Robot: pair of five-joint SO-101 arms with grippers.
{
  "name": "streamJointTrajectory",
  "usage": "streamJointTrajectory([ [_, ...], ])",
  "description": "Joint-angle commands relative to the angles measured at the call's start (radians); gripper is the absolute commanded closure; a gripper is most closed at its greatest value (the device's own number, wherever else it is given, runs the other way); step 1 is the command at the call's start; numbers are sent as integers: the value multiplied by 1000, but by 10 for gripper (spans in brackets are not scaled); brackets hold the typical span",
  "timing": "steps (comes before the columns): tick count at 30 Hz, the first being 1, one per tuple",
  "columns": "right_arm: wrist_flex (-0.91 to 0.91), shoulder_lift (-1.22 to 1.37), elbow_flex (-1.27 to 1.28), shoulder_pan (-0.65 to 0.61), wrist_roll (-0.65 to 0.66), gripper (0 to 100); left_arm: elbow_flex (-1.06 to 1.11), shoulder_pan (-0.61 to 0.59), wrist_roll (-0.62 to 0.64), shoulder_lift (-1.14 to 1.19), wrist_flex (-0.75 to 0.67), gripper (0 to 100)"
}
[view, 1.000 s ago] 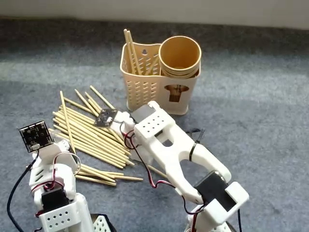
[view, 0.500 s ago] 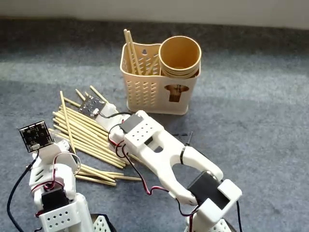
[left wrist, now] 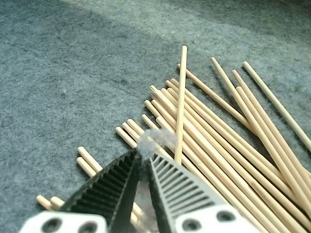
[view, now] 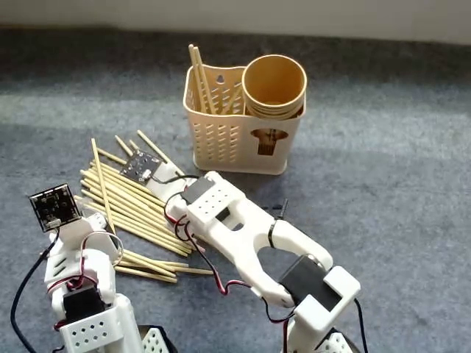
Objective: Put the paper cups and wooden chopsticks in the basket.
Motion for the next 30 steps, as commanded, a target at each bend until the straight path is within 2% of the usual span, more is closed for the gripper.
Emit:
streamJointTrajectory([
  [1,12,-48,-8,-21,-3,872,21,-10,2,-7,3,990],
  [6,12,58,-13,-24,-2,874,21,-10,2,-7,3,990],
  [12,19,90,-61,-22,-2,964,21,-10,2,-7,3,990],
  [30,171,88,-111,21,-6,963,21,-10,2,-7,3,990],
])
